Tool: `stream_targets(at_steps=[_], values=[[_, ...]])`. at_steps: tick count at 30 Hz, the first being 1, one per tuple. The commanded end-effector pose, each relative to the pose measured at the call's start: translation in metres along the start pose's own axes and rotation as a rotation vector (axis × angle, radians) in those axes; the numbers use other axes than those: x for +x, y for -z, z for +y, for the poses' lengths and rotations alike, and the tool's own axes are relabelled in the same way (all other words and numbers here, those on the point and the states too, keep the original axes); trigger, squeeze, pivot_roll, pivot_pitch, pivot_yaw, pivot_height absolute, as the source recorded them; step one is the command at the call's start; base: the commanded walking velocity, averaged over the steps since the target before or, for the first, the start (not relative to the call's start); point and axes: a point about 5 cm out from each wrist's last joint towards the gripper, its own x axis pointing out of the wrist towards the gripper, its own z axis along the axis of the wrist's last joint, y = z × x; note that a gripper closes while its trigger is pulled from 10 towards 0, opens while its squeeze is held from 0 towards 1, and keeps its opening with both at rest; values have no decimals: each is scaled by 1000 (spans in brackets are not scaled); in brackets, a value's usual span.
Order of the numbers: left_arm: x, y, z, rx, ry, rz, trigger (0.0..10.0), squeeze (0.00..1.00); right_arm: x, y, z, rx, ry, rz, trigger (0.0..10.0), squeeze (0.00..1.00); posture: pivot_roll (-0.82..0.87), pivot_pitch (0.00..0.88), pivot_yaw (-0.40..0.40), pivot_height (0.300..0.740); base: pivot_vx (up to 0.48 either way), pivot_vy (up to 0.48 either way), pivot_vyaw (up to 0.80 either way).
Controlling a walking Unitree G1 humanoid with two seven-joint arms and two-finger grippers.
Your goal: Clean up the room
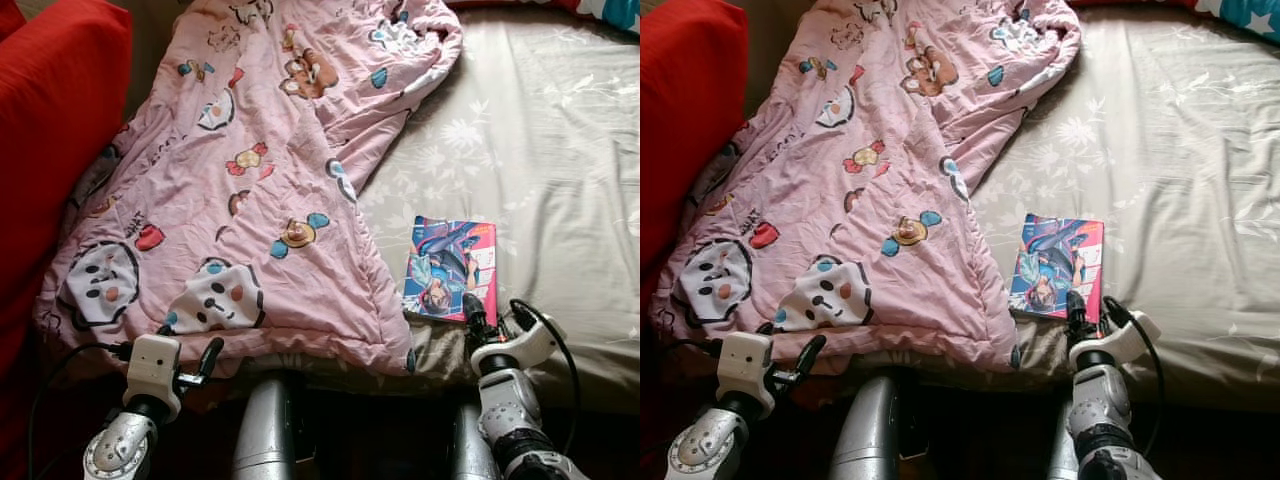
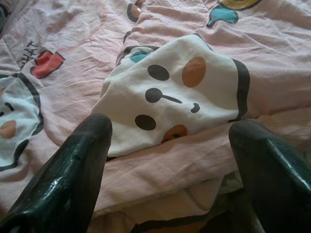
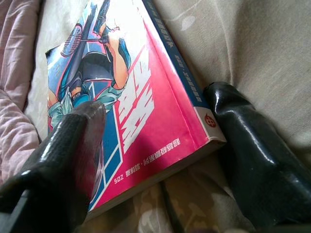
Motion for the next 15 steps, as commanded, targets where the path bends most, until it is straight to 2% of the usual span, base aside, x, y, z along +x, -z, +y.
stream_targets(at_steps=[1, 2, 15], values=[[-5, 2, 7, 31, -8, 24, 10000, 0, -20, 52, -4, 93, 49, 197, 1412, 0, 117, 230, 202, 576, 0, 0, 0], [-5, 2, 6, 31, -7, 25, 10000, 0, -20, 51, -4, 96, 46, 193, 0, 0, 117, 229, 202, 576, 0, 0, 0], [-1, 3, 5, 27, -7, 23, 10000, 0, -18, 50, -1, 92, 28, 193, 0, 0, 111, 216, 195, 576, 0, 0, 0]])
